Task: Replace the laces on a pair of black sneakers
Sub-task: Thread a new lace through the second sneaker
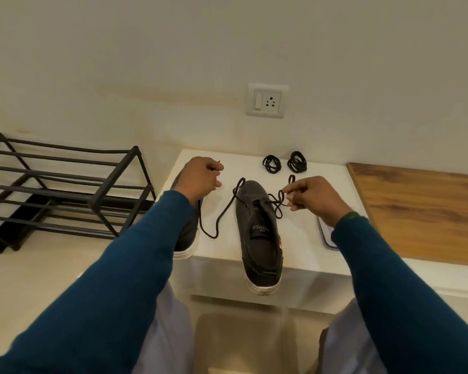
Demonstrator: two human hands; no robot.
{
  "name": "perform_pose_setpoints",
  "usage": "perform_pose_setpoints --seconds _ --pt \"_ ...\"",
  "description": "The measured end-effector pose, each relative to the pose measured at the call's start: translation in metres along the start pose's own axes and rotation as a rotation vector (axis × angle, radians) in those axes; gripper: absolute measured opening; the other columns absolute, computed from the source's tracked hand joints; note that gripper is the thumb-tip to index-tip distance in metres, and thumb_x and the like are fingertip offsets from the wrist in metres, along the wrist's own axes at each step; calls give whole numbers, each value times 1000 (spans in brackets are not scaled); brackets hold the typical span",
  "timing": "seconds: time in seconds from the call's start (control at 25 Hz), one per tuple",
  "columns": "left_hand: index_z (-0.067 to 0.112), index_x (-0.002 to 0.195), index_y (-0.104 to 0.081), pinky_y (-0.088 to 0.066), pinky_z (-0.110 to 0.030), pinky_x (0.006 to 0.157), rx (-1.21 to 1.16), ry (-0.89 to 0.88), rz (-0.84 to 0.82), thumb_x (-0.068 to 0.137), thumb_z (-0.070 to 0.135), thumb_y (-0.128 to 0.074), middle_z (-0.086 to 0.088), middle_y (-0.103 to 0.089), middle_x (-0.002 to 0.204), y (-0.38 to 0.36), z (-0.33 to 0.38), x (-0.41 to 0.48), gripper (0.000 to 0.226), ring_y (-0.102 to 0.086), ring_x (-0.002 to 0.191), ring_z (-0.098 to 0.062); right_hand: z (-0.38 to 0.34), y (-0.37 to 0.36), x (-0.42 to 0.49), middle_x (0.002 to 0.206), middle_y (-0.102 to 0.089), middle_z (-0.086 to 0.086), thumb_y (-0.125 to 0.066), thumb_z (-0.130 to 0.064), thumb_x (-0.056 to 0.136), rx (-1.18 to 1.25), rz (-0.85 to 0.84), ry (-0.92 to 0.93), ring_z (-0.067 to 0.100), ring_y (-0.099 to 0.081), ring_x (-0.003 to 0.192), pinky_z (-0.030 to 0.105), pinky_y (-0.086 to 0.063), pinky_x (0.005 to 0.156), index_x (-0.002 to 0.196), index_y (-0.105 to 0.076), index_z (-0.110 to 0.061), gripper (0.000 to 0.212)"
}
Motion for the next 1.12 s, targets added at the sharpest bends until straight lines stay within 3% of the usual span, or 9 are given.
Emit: perform_pose_setpoints --seconds 0.12,0.24,0.32,0.44,0.52,0.68,0.84,0.96,1.12 --pt "12 121 -65 -60 -27 73 -79 -39 -58 89 -12 -58 -6 -61 124 -4 25 -11 40 -72 80 -17 -16 10 -13 79 -66 8 -59 -18 100 -54 162 52 19 -61 72 37 -60 69 95 -74 -5 21" --pt "15 109 -72 -56 -29 88 -121 -190 43 97 2 -56 -3 -70 117 19 94 -9 24 -69 96 -15 -82 43 -12 88 -68 5 -62 -20 98 5 260 153 19 -61 83 44 -58 79 91 -74 -13 15" --pt "19 100 -76 -53 -30 97 -185 -307 138 96 7 -60 1 -74 106 44 160 -8 20 -68 100 -13 -152 69 -10 91 -70 3 -68 -21 94 107 314 272 17 -62 83 38 -58 72 91 -74 -14 10" --pt "22 106 -74 -56 -28 92 -281 -513 202 91 6 -66 3 -75 94 89 282 -8 23 -70 90 -6 -279 105 -17 84 -70 1 -73 -18 90 305 392 443 15 -60 73 25 -53 58 87 -74 -14 5" --pt "21 118 -66 -57 -27 86 -360 -573 224 88 7 -69 1 -76 94 118 353 -10 34 -71 88 -8 -356 123 -27 84 -70 3 -72 -14 90 399 444 523 14 -60 71 24 -53 57 86 -74 -13 4" --pt "12 98 -70 -61 -32 79 -492 -586 244 87 7 -72 -8 -75 97 154 439 -23 12 -75 81 -16 -463 136 -50 84 -70 6 -70 -7 90 347 444 640 16 -64 72 29 -57 61 85 -73 -12 8" --pt "16 87 -70 -60 -33 80 -558 -530 238 91 8 -69 -8 -74 98 168 461 -34 10 -72 91 -20 -493 137 -63 85 -70 4 -73 -7 86 317 520 661 17 -65 79 36 -60 76 78 -70 -15 12" --pt "15 98 -73 -55 -30 76 -580 -470 177 92 10 -69 -6 -73 105 168 456 -37 8 -68 99 -19 -485 132 -62 88 -71 4 -74 -14 88 359 478 633 20 -66 84 35 -60 70 84 -74 -15 4" --pt "12 113 -72 -52 -27 73 -541 -446 142 92 16 -72 -2 -69 107 166 448 -39 22 -63 92 -12 -469 129 -60 95 -72 3 -77 -16 87 415 382 604 19 -65 91 29 -53 62 86 -74 -17 3"
Point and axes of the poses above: each hand's wrist, its own x-axis towards the middle knuckle, its own y-axis out of the back of the hand, z = x × y, the point moved 4 cm from there along x, towards the middle knuckle
